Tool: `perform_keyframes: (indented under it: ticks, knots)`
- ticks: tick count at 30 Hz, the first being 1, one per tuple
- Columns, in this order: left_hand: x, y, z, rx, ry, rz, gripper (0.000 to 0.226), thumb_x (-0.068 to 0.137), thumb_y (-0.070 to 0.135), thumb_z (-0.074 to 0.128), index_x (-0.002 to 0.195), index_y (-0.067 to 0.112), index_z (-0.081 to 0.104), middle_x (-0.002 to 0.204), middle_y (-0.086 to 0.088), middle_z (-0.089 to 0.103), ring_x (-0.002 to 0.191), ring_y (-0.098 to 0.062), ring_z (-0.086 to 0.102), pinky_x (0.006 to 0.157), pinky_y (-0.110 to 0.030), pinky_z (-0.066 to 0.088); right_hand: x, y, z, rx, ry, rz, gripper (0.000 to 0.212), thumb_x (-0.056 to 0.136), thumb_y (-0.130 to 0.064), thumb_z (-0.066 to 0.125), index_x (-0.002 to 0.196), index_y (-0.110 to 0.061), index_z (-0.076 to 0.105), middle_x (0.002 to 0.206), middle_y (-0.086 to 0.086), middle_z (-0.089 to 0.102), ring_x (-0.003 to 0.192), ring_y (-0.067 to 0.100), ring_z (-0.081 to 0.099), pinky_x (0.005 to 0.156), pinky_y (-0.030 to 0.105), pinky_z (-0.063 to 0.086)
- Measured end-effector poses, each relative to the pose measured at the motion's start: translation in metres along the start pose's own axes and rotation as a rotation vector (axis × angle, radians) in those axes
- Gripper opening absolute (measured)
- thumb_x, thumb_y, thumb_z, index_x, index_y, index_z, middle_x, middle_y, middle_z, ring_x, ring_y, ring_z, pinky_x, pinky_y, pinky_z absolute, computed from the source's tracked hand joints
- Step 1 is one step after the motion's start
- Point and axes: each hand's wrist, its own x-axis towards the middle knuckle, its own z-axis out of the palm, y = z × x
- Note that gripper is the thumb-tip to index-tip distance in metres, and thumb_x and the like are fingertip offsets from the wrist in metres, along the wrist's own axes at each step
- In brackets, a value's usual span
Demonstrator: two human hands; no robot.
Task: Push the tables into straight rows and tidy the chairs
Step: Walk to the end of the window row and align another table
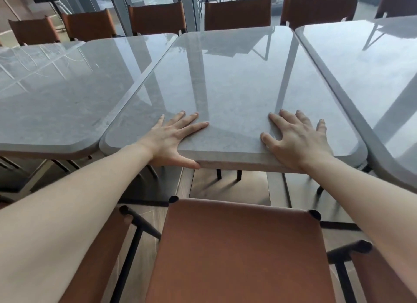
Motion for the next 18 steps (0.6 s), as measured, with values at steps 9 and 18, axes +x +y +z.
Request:
perform_keyframes:
  ticks: [9, 18]
  knots:
    - [-0.001, 0.001, 0.001, -0.004, -0.024, -0.020, 0.114, 0.043, 0.111, 0.022, 0.143, 0.068, -0.013, 0.168, 0.017, -0.008, 0.156, -0.015, -0.010, 0.124, -0.058, -0.004, 0.003, 0.004, 0.005, -0.044, -0.037, -0.008, 0.071, 0.092, -0.068, 0.023, 0.155, -0.037, 0.017, 0.168, -0.008, 0.010, 0.155, 0.026, 0.003, 0.119, 0.066, 0.001]
    - [-0.002, 0.028, -0.007, -0.162, -0.061, -0.185, 0.121, 0.047, 0.107, 0.029, 0.154, 0.051, 0.015, 0.168, 0.013, 0.000, 0.156, -0.015, -0.012, 0.121, -0.062, -0.012, 0.001, 0.004, -0.001, -0.054, -0.094, -0.019, 0.074, 0.093, -0.068, 0.020, 0.158, -0.034, 0.011, 0.169, -0.006, 0.004, 0.155, 0.028, -0.005, 0.119, 0.066, -0.002]
